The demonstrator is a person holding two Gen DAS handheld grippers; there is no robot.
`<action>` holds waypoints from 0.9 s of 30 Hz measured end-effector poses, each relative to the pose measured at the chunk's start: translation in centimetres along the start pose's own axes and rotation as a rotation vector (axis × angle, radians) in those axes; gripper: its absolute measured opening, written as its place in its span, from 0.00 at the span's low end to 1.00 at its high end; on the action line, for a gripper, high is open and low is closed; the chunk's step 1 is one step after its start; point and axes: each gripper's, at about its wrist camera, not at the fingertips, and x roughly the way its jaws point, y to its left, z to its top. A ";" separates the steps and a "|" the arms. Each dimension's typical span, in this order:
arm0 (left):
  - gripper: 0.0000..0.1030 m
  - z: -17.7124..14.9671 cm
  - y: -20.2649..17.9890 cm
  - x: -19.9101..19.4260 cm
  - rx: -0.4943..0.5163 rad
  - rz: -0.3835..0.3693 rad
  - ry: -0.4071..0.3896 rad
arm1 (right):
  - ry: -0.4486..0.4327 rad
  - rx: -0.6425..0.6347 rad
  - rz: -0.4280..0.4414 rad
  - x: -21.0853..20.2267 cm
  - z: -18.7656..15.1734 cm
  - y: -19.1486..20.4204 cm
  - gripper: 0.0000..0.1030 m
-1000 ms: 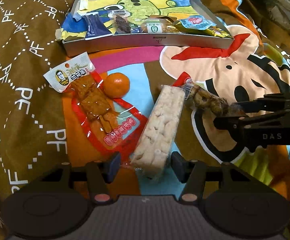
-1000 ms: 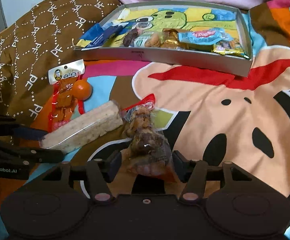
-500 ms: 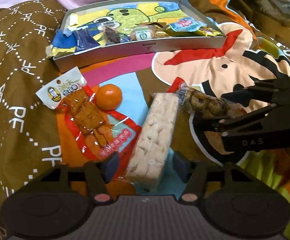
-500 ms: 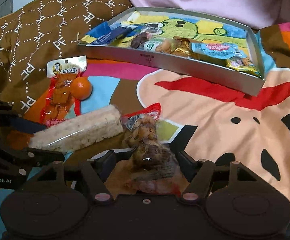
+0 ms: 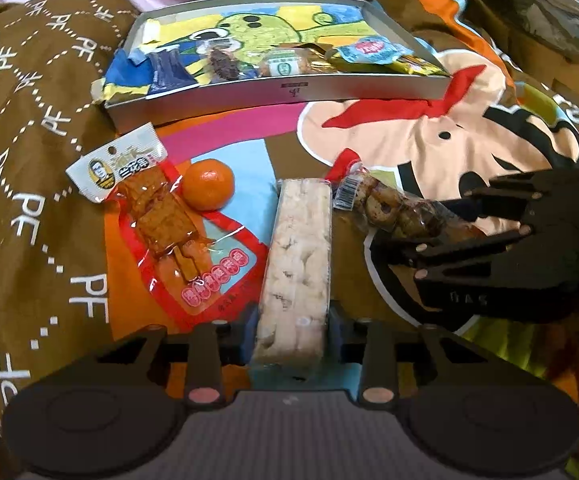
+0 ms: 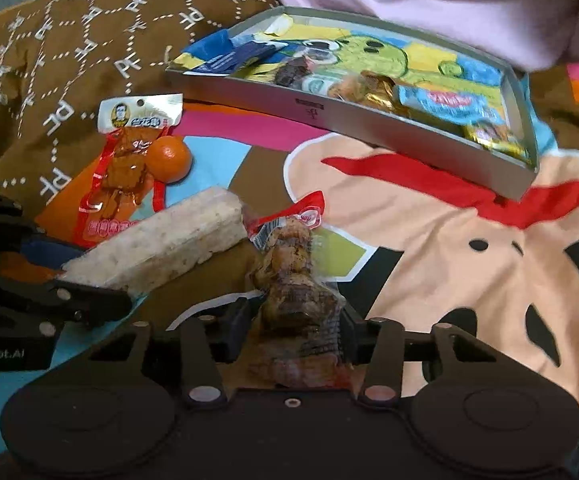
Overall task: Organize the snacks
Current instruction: 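Lift the nougat bar and nut packet off the blanket, then carry the nougat bar and nut packet over the tray with both grippers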
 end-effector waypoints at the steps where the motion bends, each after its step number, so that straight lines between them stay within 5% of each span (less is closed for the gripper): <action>1: 0.37 0.0 -0.1 0.0 -0.006 0.007 -0.002 | -0.008 -0.030 -0.019 -0.2 0.0 0.2 0.43; 7: 0.36 -0.1 -1.1 -0.3 -0.011 0.033 -0.025 | -0.061 -0.193 -0.155 -0.8 -0.4 1.1 0.39; 27: 0.36 0.3 -3.0 -0.6 -0.076 0.088 -0.051 | -0.184 -0.333 -0.297 -1.6 -1.0 1.3 0.36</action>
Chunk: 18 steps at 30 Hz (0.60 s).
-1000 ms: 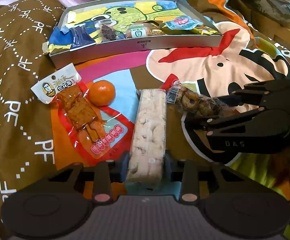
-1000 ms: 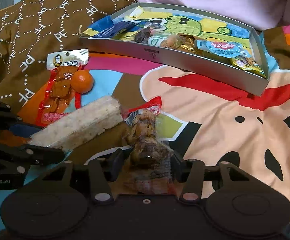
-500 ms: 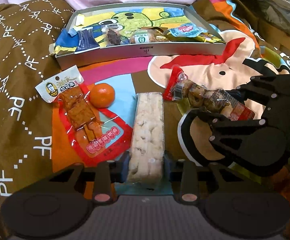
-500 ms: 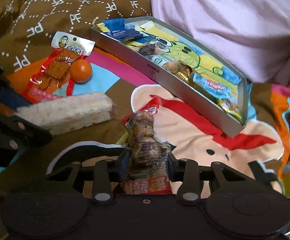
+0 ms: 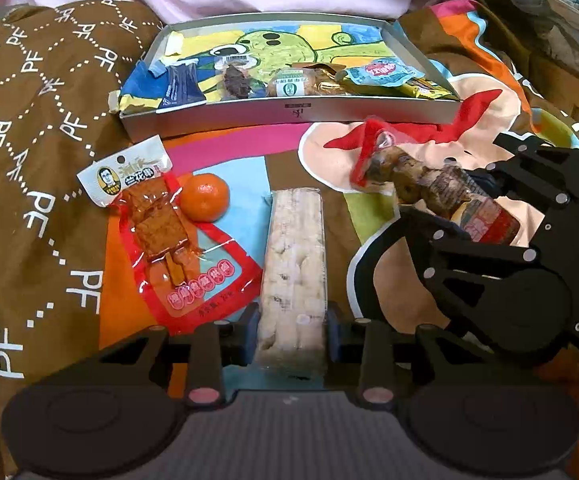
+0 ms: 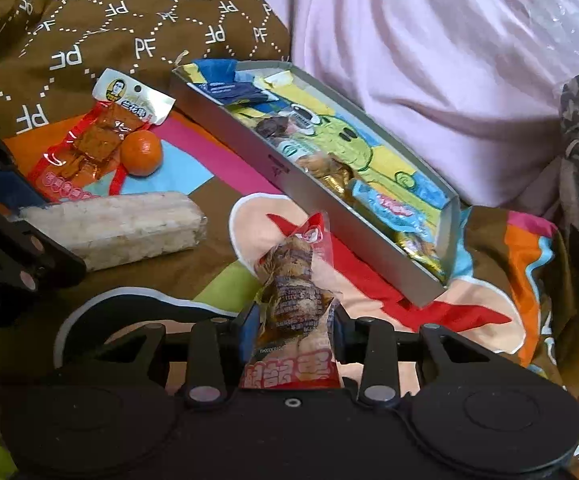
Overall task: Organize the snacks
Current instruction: 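Carry the nougat bar and nut packet over the tray with both grippers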
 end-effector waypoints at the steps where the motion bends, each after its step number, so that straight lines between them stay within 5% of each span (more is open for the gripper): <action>1: 0.36 0.0 -0.2 -0.1 0.000 0.007 -0.002 | -0.010 -0.004 -0.008 -0.1 0.0 0.0 0.30; 18: 0.35 0.9 -2.1 -1.3 -0.024 0.133 -0.061 | -0.077 -0.025 -0.037 -0.6 0.0 -0.5 0.24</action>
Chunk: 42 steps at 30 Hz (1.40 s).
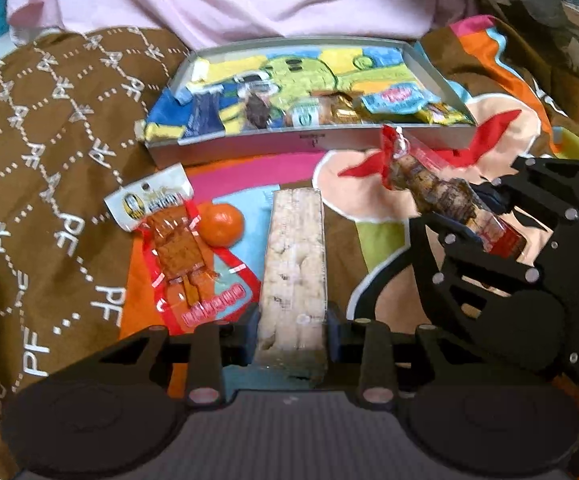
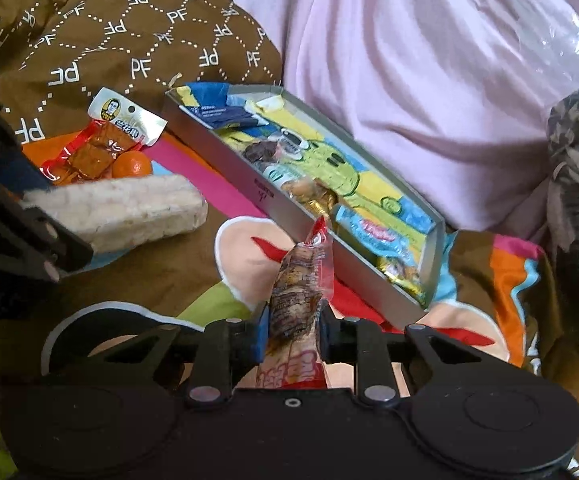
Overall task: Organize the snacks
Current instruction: 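Carry the nougat bar and nut packet over the tray with both grippers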
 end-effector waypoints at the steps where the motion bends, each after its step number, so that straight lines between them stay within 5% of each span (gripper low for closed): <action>1: 0.35 0.1 -0.2 -0.1 0.004 0.016 -0.007 | -0.011 -0.014 -0.014 -0.1 0.0 0.0 0.24; 11: 0.35 2.9 -0.3 -0.8 -0.015 0.105 -0.113 | -0.203 -0.025 -0.091 -0.8 1.3 -1.1 0.24; 19: 0.36 8.4 0.7 -0.2 -0.044 0.127 -0.226 | -0.332 0.071 -0.135 2.3 3.7 -3.5 0.24; 29: 0.36 13.7 1.9 5.0 -0.164 0.100 -0.324 | -0.313 0.235 -0.120 9.8 4.8 -4.9 0.24; 42: 0.36 16.2 2.8 11.8 -0.184 0.125 -0.247 | -0.306 0.397 -0.053 12.9 4.5 -6.0 0.23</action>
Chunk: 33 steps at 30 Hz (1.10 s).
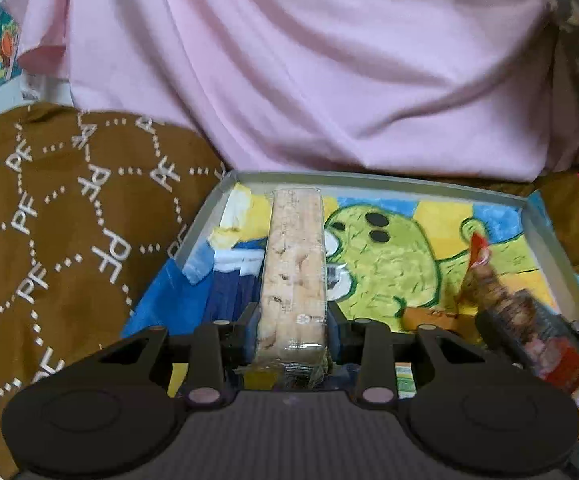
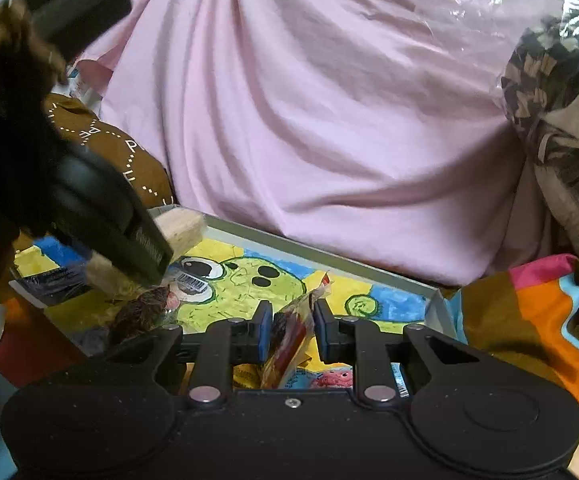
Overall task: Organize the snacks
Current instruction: 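Carry the nougat bar and nut packet over the tray with both grippers, then lower both snacks into the tray and open both grippers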
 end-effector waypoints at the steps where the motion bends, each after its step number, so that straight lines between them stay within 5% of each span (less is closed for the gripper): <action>1: 0.36 -0.1 0.1 0.3 -0.006 0.005 0.010 | 0.003 0.003 0.002 0.1 0.1 -0.1 0.24; 9: 0.37 0.2 1.8 1.1 -0.147 -0.065 0.083 | 0.034 0.061 0.047 0.3 0.3 -0.6 0.37; 12: 0.39 0.7 2.1 0.5 -0.148 -0.074 0.076 | 0.037 0.082 0.065 0.1 0.6 -0.8 0.62; 14: 0.57 0.9 2.1 0.0 -0.141 -0.068 0.064 | 0.061 0.108 0.101 0.2 0.8 -1.2 0.81; 20: 0.84 1.3 2.6 -1.9 -0.164 -0.061 0.034 | 0.081 0.218 0.142 -0.7 1.9 -2.7 0.99; 26: 0.97 1.5 3.2 -4.6 -0.189 -0.036 -0.025 | 0.079 0.361 0.168 -2.6 3.6 -5.0 0.99; 33: 0.99 1.5 4.0 -8.8 -0.193 -0.022 -0.103 | 0.051 0.431 0.131 -6.2 5.3 -7.2 0.99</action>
